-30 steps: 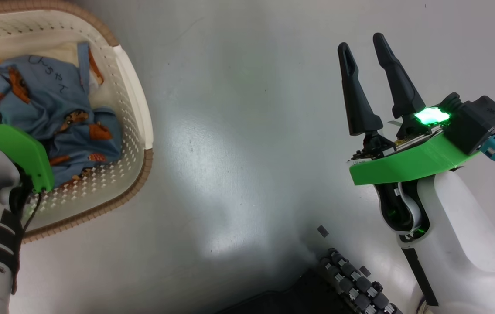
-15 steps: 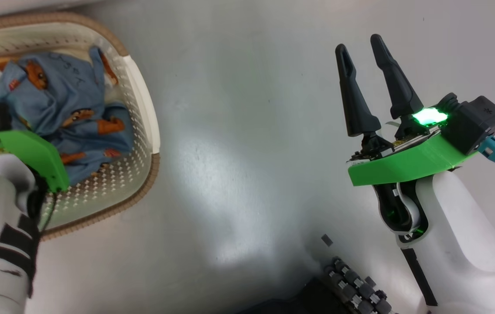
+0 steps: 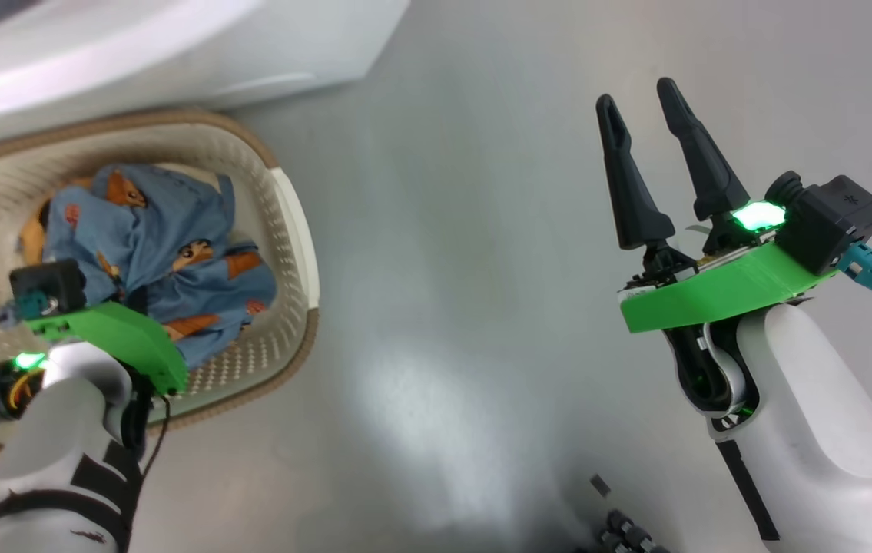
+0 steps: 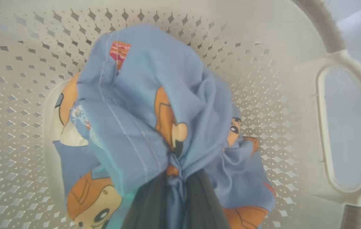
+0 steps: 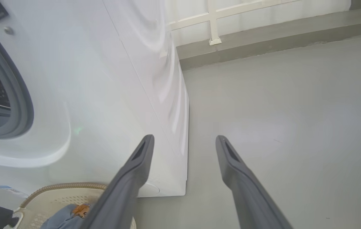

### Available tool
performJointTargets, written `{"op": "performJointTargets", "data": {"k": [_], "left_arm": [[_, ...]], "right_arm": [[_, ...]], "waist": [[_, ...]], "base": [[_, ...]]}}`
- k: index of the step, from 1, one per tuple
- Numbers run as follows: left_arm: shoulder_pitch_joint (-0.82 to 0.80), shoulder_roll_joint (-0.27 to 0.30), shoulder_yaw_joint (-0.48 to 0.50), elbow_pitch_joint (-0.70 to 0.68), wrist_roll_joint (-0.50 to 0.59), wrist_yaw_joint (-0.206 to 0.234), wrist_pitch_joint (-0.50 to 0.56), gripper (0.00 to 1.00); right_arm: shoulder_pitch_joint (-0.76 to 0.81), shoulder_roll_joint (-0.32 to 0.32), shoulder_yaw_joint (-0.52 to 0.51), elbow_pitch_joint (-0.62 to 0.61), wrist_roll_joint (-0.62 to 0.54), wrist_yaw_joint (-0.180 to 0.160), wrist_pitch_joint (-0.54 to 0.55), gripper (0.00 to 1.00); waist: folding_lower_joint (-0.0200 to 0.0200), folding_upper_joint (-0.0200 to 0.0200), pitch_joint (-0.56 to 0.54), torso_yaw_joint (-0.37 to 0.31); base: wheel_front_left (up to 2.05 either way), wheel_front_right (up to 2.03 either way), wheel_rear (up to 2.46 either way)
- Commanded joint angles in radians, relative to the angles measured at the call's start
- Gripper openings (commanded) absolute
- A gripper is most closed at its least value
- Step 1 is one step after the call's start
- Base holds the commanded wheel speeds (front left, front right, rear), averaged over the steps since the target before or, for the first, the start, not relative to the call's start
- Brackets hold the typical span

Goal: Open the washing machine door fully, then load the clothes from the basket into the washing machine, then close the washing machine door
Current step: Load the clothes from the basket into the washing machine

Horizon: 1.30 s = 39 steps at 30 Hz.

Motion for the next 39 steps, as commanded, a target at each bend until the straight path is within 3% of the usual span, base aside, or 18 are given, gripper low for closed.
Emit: {"op": "performJointTargets", "data": {"k": [1, 6, 19, 24, 30, 39], "left_arm": [[0.048, 0.022, 0.014, -0.018, -0.015, -0.004, -0.023, 0.0], [0.119, -0.007, -0.038, -0.094, -0.067, -0.004, -0.066, 0.0], [0.295, 0.012, -0.127, -0.34, -0.213, -0.005, -0.1, 0.0], [0.369, 0.02, -0.066, -0.497, -0.207, -0.001, -0.1, 0.0], [0.476, -0.009, 0.007, -0.682, -0.164, 0.028, -0.101, 0.0], [0.584, -0.022, 0.048, -0.886, -0.089, 0.074, -0.101, 0.0]], "right_arm": [[0.048, -0.008, 0.021, -0.014, 0.002, 0.006, -0.008, 1.0], [0.078, -0.026, 0.026, 0.015, 0.009, 0.006, -0.008, 1.0], [0.156, -0.063, 0.027, 0.062, 0.022, 0.006, -0.008, 1.0], [0.185, -0.075, 0.028, 0.076, 0.029, 0.006, -0.008, 1.0], [0.216, -0.099, 0.03, 0.086, 0.034, 0.006, -0.008, 1.0], [0.252, -0.125, 0.03, 0.081, 0.031, 0.006, -0.008, 1.0]], "waist": [[0.0, -0.0001, -0.095, 0.039], [0.0, -0.0001, -0.205, 0.065], [0.0, -0.0001, -0.416, 0.126], [0.0, -0.0001, -0.489, 0.147], [0.0, -0.0001, -0.559, 0.166], [0.0, -0.0001, -0.627, 0.18]], "base": [[0.0, 0.0, 0.0], [0.0, 0.0, 0.0], [0.0, 0.0, 0.0], [0.0, 0.0, 0.0], [0.0, 0.0, 0.0], [0.0, 0.0, 0.0]]}}
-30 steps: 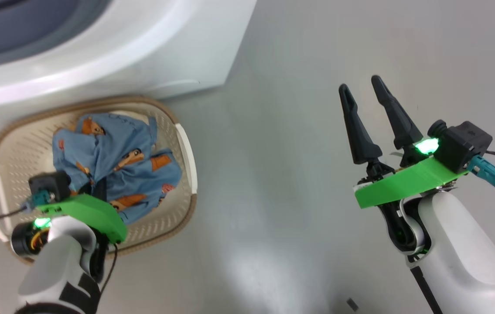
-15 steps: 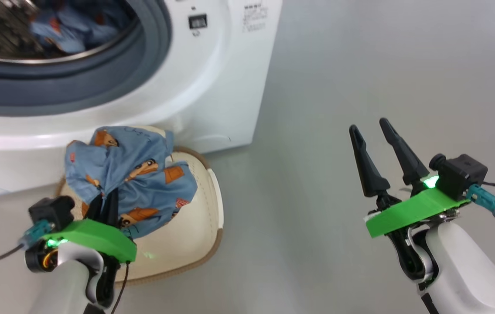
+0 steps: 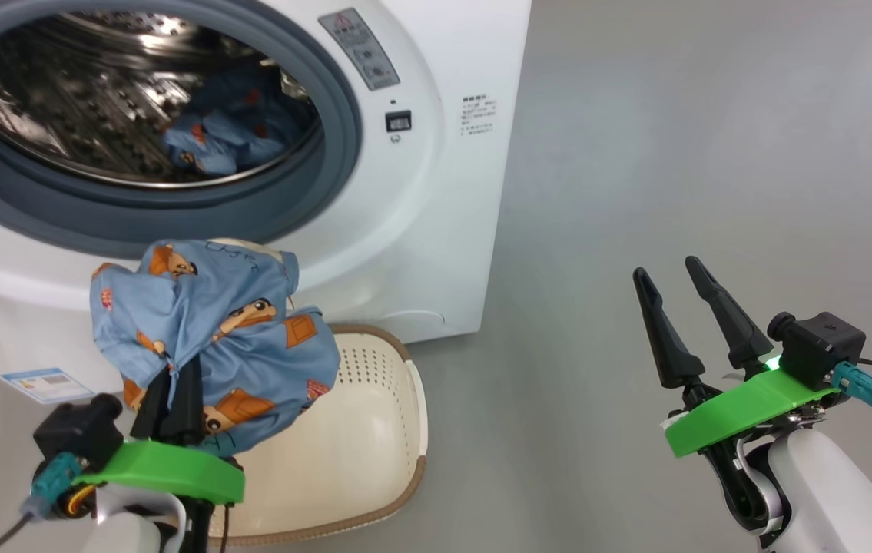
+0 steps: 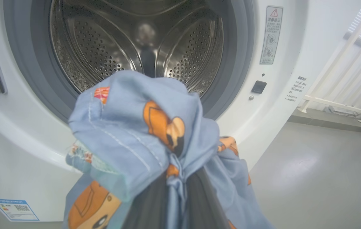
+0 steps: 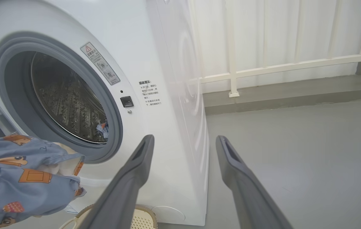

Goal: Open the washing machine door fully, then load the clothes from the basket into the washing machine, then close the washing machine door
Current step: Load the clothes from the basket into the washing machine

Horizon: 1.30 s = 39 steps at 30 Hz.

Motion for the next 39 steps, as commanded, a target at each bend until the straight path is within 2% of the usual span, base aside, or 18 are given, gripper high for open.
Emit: {"op": "performJointTargets", "data": {"k": [1, 10, 19, 34, 39], "left_arm": [[-0.001, 0.014, 0.034, -0.038, 0.01, 0.008, -0.013, 0.0], [0.067, 0.017, 0.026, -0.188, 0.029, 0.051, 0.002, 0.0], [0.08, 0.024, 0.025, -0.251, 0.026, 0.069, 0.018, 0.0], [0.011, 0.043, 0.022, -0.265, 0.037, 0.091, 0.036, 0.0], [-0.076, 0.062, 0.025, -0.216, 0.04, 0.076, 0.037, 0.0]], "right_arm": [[0.006, -0.011, 0.013, -0.023, 0.008, 0.006, -0.008, 1.0], [0.022, -0.02, 0.015, -0.031, 0.009, 0.006, -0.008, 1.0], [0.017, -0.028, 0.015, -0.037, -0.001, 0.006, -0.008, 1.0], [0.004, -0.021, 0.012, -0.039, -0.014, 0.006, -0.008, 1.0], [-0.007, -0.016, 0.015, -0.045, -0.014, 0.006, -0.008, 1.0]], "waist": [[0.0, 0.0, -0.03, 0.016], [0.0, 0.0, -0.051, 0.02], [0.0, 0.0, -0.035, 0.017], [0.0, 0.0, -0.001, -0.003], [0.0, 0.0, 0.04, -0.017]], "base": [[0.0, 0.0, 0.0], [0.0, 0.0, 0.0], [0.0, 0.0, 0.0], [0.0, 0.0, 0.0], [0.0, 0.0, 0.0]]}}
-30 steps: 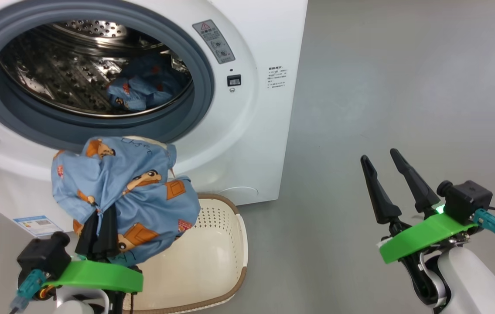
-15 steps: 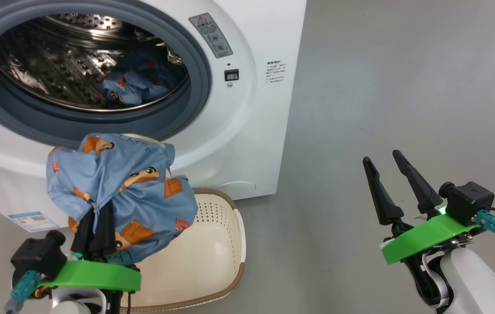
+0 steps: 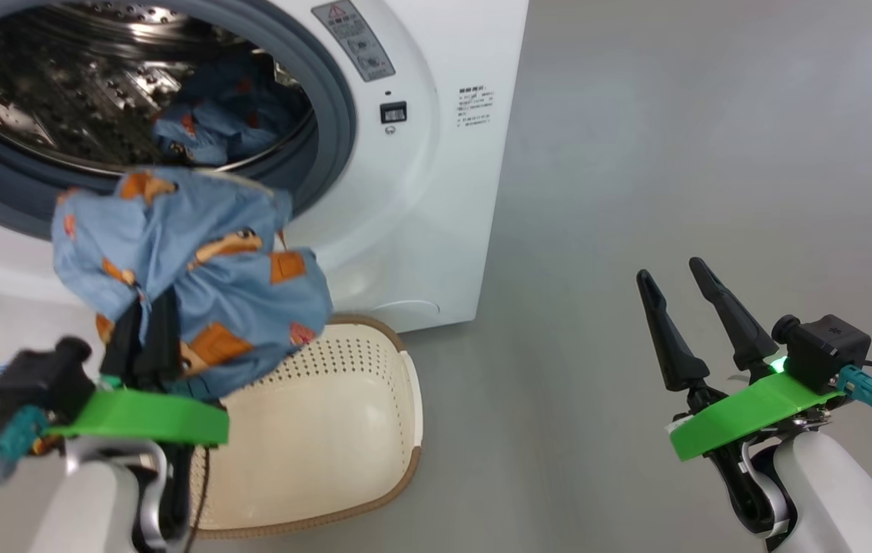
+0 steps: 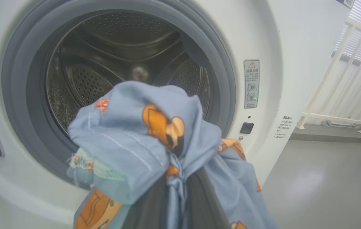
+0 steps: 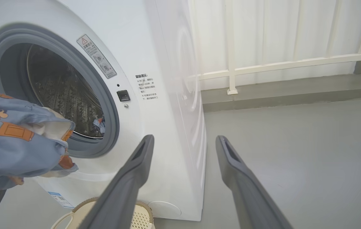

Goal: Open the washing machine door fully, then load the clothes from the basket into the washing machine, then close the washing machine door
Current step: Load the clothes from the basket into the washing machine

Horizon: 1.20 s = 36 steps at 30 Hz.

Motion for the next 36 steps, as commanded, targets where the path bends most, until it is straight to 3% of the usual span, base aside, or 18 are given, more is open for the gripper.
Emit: {"op": "performJointTargets", "data": {"k": [1, 11, 18, 28, 33, 36], "left_arm": [[-0.078, 0.037, 0.037, 0.008, 0.013, -0.01, -0.003, 0.0], [-0.347, 0.079, 0.073, 0.23, 0.005, -0.054, -0.026, 0.0], [-0.628, 0.115, 0.103, 0.467, 0.003, -0.076, -0.041, 0.0], [-0.913, 0.18, 0.092, 0.676, 0.075, -0.079, -0.051, 0.0], [-1.001, 0.215, 0.105, 0.698, 0.107, -0.072, -0.051, 0.0], [-1.044, 0.228, 0.114, 0.642, 0.142, -0.07, -0.051, 0.0]], "right_arm": [[-0.024, 0.001, 0.014, -0.029, -0.005, 0.006, -0.008, 1.0], [-0.056, 0.01, 0.003, -0.053, -0.011, 0.006, -0.008, 1.0], [-0.101, 0.022, -0.025, -0.098, -0.023, 0.006, -0.008, 1.0], [-0.13, 0.06, -0.042, -0.13, -0.032, 0.006, -0.008, 1.0], [-0.127, 0.076, -0.047, -0.141, -0.034, 0.006, -0.008, 1.0], [-0.124, 0.083, -0.048, -0.144, -0.032, 0.006, -0.008, 1.0]], "waist": [[0.0, 0.0, 0.034, -0.015], [0.0, 0.0, 0.164, -0.058], [0.0, 0.0, 0.324, -0.118], [0.0, 0.0, 0.481, -0.2], [0.0, 0.0, 0.519, -0.237], [0.0, 0.0, 0.537, -0.249]], "base": [[0.0, 0.0, 0.0], [0.0, 0.0, 0.0], [0.0, 0.0, 0.0], [0.0, 0.0, 0.0], [0.0, 0.0, 0.0], [0.0, 0.0, 0.0]]}}
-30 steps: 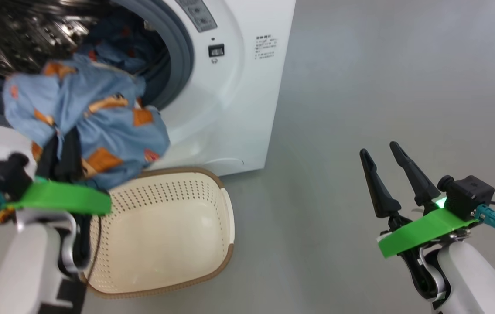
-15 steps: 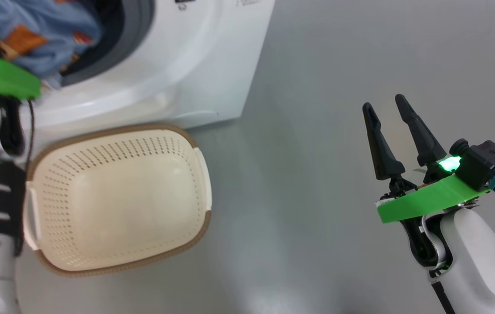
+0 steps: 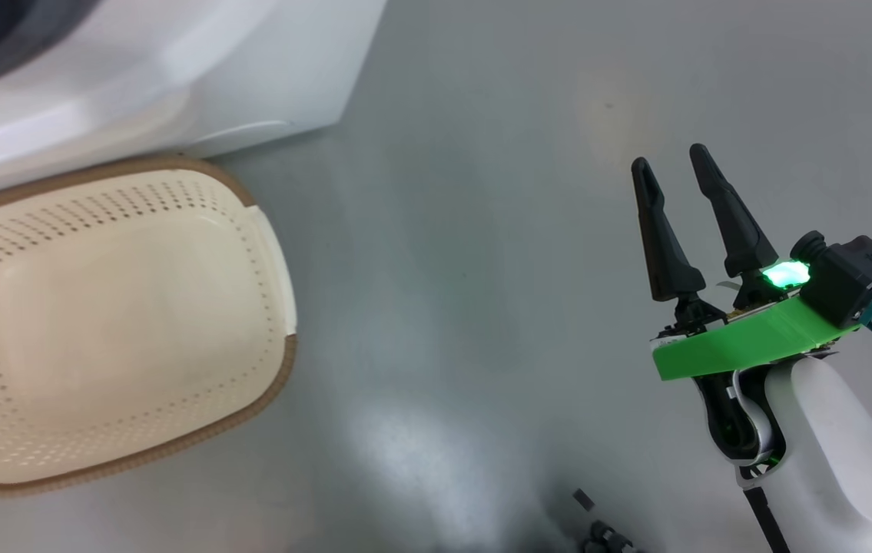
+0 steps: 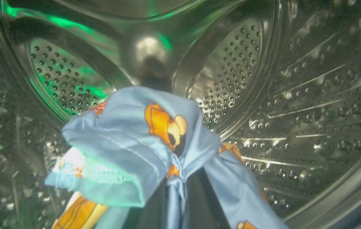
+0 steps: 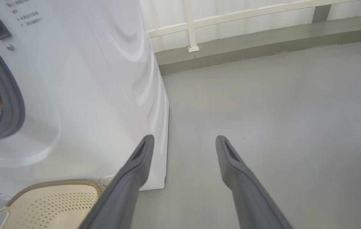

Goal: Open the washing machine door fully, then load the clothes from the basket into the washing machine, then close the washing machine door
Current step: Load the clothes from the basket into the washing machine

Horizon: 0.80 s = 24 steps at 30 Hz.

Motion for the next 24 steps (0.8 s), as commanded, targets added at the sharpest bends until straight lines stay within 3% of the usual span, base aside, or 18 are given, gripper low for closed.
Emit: {"op": "performJointTargets", "data": {"k": [1, 6, 8, 9, 17, 24], "left_arm": [[-0.039, 0.052, 0.025, -0.079, 0.031, 0.013, -0.006, 0.0], [-0.034, 0.036, 0.072, -0.116, 0.064, 0.027, -0.006, 0.0], [-0.038, 0.03, 0.081, -0.072, 0.07, 0.039, -0.006, 0.95], [-0.04, 0.028, 0.081, -0.048, 0.075, 0.046, -0.006, 1.0], [-0.072, 0.006, 0.068, 0.184, 0.073, 0.074, 0.041, 1.0], [-0.069, -0.015, 0.067, 0.272, 0.053, 0.051, 0.02, 1.0]], "right_arm": [[0.003, -0.002, 0.012, -0.028, -0.013, 0.006, -0.008, 1.0], [0.001, 0.01, 0.019, -0.026, -0.016, 0.006, -0.008, 1.0], [0.002, 0.013, 0.022, -0.022, -0.016, 0.006, -0.008, 1.0], [0.001, 0.014, 0.023, -0.021, -0.016, 0.006, -0.008, 1.0], [-0.001, 0.015, 0.033, -0.011, -0.013, 0.006, -0.008, 1.0], [-0.004, 0.013, 0.034, -0.002, -0.011, 0.006, -0.008, 1.0]], "waist": [[0.0, -0.0001, 0.053, -0.049], [0.0, -0.0001, 0.057, -0.057], [0.0, -0.0001, 0.054, -0.056], [0.0, -0.0001, 0.053, -0.054], [0.0, -0.0001, 0.036, -0.04], [0.0, -0.0001, -0.013, -0.023]], "base": [[0.0, 0.0, 0.0], [0.0, 0.0, 0.0], [0.0, 0.0, 0.0], [0.0, 0.0, 0.0], [0.0, 0.0, 0.0], [0.0, 0.0, 0.0]]}}
